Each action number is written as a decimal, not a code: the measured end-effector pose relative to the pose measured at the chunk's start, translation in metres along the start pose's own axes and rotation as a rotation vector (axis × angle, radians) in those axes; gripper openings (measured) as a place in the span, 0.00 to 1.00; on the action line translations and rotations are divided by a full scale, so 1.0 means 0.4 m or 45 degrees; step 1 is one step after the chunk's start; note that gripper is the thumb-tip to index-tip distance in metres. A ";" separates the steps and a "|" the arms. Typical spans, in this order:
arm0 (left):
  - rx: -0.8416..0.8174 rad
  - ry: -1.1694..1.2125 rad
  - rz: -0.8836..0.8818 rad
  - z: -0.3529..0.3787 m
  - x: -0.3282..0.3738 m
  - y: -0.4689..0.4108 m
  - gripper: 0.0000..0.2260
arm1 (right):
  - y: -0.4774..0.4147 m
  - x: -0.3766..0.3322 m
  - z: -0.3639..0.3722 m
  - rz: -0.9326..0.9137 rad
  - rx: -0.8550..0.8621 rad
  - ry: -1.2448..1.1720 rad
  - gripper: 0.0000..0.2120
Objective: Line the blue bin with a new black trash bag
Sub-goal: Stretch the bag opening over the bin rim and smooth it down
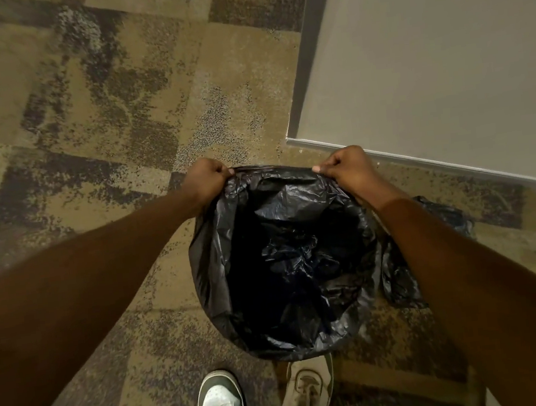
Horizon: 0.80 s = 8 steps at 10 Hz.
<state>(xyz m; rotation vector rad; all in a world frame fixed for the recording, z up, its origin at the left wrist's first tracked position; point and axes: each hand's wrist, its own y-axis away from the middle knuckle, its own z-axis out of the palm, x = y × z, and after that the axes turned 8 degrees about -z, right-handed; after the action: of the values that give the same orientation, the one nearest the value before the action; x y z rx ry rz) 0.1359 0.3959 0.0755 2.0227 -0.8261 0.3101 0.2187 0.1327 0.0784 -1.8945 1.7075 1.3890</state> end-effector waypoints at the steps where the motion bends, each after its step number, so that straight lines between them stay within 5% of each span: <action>1: -0.061 -0.155 -0.199 0.010 -0.018 -0.003 0.11 | -0.020 0.017 0.022 0.268 -0.108 0.189 0.05; 3: -0.265 0.096 -0.399 -0.006 -0.069 0.039 0.19 | 0.019 0.000 -0.012 0.298 -0.001 0.266 0.21; 4: -0.128 0.384 -0.428 -0.007 -0.126 0.135 0.36 | 0.179 0.013 -0.027 0.325 0.536 0.046 0.20; 5: -0.165 0.752 -0.375 0.031 -0.213 0.292 0.32 | 0.426 0.106 0.040 0.480 0.826 -0.335 0.15; 6: -0.213 1.010 -0.476 0.079 -0.305 0.424 0.24 | 0.648 0.170 0.121 0.485 0.282 -0.263 0.25; 7: -0.203 1.248 -0.559 0.112 -0.374 0.472 0.11 | 0.758 0.191 0.210 0.312 0.431 -0.561 0.23; 8: -0.181 1.363 -0.649 0.134 -0.411 0.468 0.12 | 0.770 0.198 0.284 0.656 0.384 -0.778 0.11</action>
<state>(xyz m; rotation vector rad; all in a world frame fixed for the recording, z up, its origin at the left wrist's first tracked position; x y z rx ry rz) -0.1151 0.3538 0.0844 1.5220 0.3179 0.8842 -0.1135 0.0728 0.0831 -0.7750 1.9743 1.5418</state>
